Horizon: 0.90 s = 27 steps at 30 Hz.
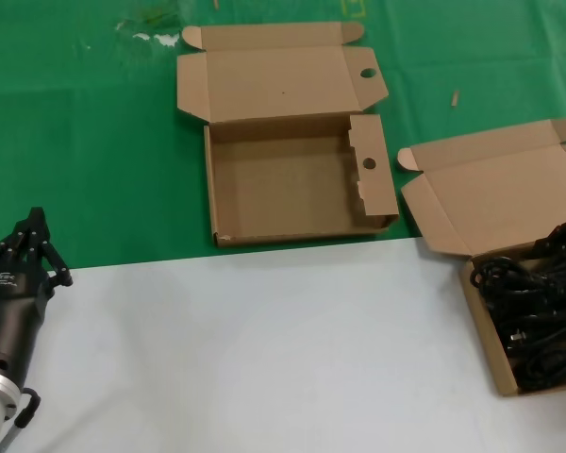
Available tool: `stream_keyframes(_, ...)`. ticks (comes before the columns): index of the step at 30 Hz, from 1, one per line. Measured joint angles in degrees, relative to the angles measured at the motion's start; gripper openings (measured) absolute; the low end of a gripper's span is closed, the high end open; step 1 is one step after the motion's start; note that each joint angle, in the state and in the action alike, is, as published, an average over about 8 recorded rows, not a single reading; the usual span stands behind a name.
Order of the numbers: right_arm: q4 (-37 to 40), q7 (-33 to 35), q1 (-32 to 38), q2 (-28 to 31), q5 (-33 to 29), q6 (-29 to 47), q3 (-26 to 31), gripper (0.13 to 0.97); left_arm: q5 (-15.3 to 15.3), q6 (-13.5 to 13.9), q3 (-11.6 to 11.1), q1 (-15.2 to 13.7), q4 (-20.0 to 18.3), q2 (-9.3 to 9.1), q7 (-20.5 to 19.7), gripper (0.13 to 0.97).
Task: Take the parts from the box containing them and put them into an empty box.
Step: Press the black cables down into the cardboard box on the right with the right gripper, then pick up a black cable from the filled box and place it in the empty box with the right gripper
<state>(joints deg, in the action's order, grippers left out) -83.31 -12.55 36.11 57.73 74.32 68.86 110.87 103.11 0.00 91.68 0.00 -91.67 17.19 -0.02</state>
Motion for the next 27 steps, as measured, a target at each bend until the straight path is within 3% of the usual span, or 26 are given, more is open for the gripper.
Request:
stream_keyframes(6, 0.69, 0.04, 0.37, -0.54, 0.23, -0.36, 0.27, 0.396, 0.00, 0.00, 0.00, 0.00, 0.00, 0.00, 0.00, 0.140)
stream_keyframes(14, 1.03, -0.03, 0.84, -0.85, 0.52, -0.29, 0.65, 0.260, 0.00, 0.00, 0.00, 0.00, 0.00, 0.00, 0.00, 0.140)
stream_keyframes(27, 0.09, -0.49, 2.21, 0.76, 0.82, 2.19, 0.93, 0.231, 0.00, 0.00, 0.00, 0.00, 0.00, 0.00, 0.00, 0.140)
